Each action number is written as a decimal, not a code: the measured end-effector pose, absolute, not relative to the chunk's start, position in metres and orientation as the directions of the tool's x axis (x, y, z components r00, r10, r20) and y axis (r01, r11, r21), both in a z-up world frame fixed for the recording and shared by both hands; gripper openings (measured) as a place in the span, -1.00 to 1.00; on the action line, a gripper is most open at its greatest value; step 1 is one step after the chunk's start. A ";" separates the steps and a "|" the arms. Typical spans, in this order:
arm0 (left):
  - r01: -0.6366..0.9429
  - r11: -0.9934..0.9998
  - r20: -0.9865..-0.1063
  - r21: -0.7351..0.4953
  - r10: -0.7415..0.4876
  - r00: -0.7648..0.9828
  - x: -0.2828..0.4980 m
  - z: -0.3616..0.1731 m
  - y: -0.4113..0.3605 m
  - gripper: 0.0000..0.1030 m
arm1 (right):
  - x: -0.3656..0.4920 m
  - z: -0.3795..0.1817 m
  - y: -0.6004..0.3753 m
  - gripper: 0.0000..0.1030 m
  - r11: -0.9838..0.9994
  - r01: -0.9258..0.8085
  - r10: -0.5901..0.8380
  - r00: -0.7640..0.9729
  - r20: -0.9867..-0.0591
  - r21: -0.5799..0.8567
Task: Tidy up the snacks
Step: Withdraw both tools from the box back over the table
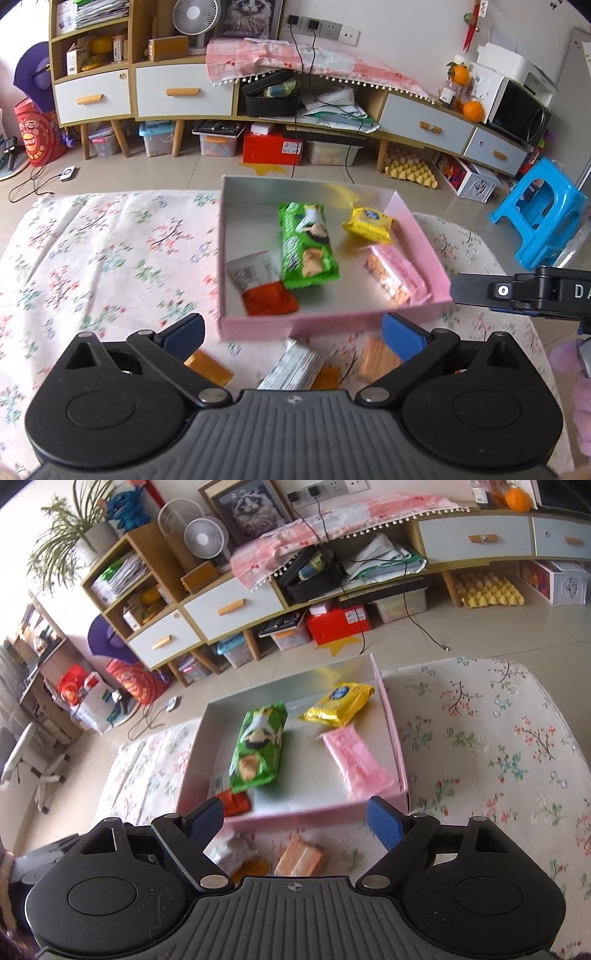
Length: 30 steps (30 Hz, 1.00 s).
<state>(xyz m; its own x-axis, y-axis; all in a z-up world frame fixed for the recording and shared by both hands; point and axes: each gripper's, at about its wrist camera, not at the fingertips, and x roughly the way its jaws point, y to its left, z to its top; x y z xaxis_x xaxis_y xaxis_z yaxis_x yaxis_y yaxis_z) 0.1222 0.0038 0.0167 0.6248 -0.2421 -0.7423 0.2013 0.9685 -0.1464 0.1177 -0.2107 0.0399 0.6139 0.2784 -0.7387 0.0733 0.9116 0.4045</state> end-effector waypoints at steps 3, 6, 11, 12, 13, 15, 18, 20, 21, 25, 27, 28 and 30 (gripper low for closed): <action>0.197 0.973 -0.748 -0.121 -0.219 0.626 0.113 0.016 0.009 0.99 | 0.107 0.039 -0.207 0.68 0.921 0.072 0.266 0.602 -0.753 0.383; 0.190 0.976 -0.751 -0.108 -0.206 0.627 0.104 0.014 0.016 0.99 | 0.098 0.035 -0.204 0.68 0.924 0.075 0.262 0.590 -0.764 0.375; 0.185 0.975 -0.745 -0.120 -0.211 0.633 0.086 0.007 0.033 0.99 | 0.083 0.023 -0.203 0.68 0.931 0.081 0.249 0.571 -0.782 0.355; 0.183 0.976 -0.745 -0.122 -0.211 0.633 0.083 0.004 0.036 0.99 | 0.080 0.019 -0.204 0.68 0.934 0.086 0.239 0.568 -0.788 0.346; 0.179 0.976 -0.745 -0.122 -0.210 0.633 0.081 0.001 0.039 0.99 | 0.077 0.016 -0.204 0.68 0.937 0.092 0.229 0.565 -0.792 0.337; 0.173 0.978 -0.746 -0.115 -0.200 0.635 0.078 -0.003 0.042 0.99 | 0.071 0.011 -0.206 0.68 0.941 0.099 0.215 0.562 -0.799 0.323; 0.183 0.978 -0.748 -0.100 -0.195 0.635 0.072 -0.006 0.048 0.99 | 0.064 0.007 -0.206 0.68 0.952 0.092 0.195 0.554 -0.809 0.293; 0.188 0.977 -0.749 -0.100 -0.198 0.632 0.067 -0.007 0.054 0.99 | 0.058 0.006 -0.205 0.68 0.959 0.085 0.178 0.560 -0.809 0.269; 0.189 0.976 -0.750 -0.104 -0.202 0.630 0.065 -0.008 0.058 0.99 | 0.055 0.005 -0.203 0.68 0.964 0.075 0.169 0.564 -0.809 0.254; 0.223 0.969 -0.759 -0.107 -0.224 0.611 0.054 -0.016 0.067 0.99 | 0.043 0.002 -0.194 0.69 0.981 0.006 0.157 0.576 -0.802 0.196; 0.247 0.966 -0.767 -0.078 -0.216 0.603 0.048 -0.020 0.068 0.99 | 0.038 -0.002 -0.188 0.69 0.987 -0.035 0.150 0.574 -0.805 0.159; 0.258 0.964 -0.772 -0.062 -0.210 0.600 0.045 -0.023 0.068 0.99 | 0.035 -0.004 -0.186 0.69 0.988 -0.052 0.148 0.571 -0.807 0.145; 0.279 0.959 -0.782 -0.047 -0.210 0.587 0.041 -0.027 0.069 0.99 | 0.032 -0.007 -0.181 0.68 0.989 -0.088 0.149 0.568 -0.810 0.121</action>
<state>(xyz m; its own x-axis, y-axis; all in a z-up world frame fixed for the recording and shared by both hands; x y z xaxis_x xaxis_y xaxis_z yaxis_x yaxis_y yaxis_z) 0.0407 0.0693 -0.0269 0.5874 -0.2097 -0.7816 0.2794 0.9590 -0.0472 0.0315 -0.1812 -0.0067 0.5678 0.1493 -0.8095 -0.0880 0.9888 0.1206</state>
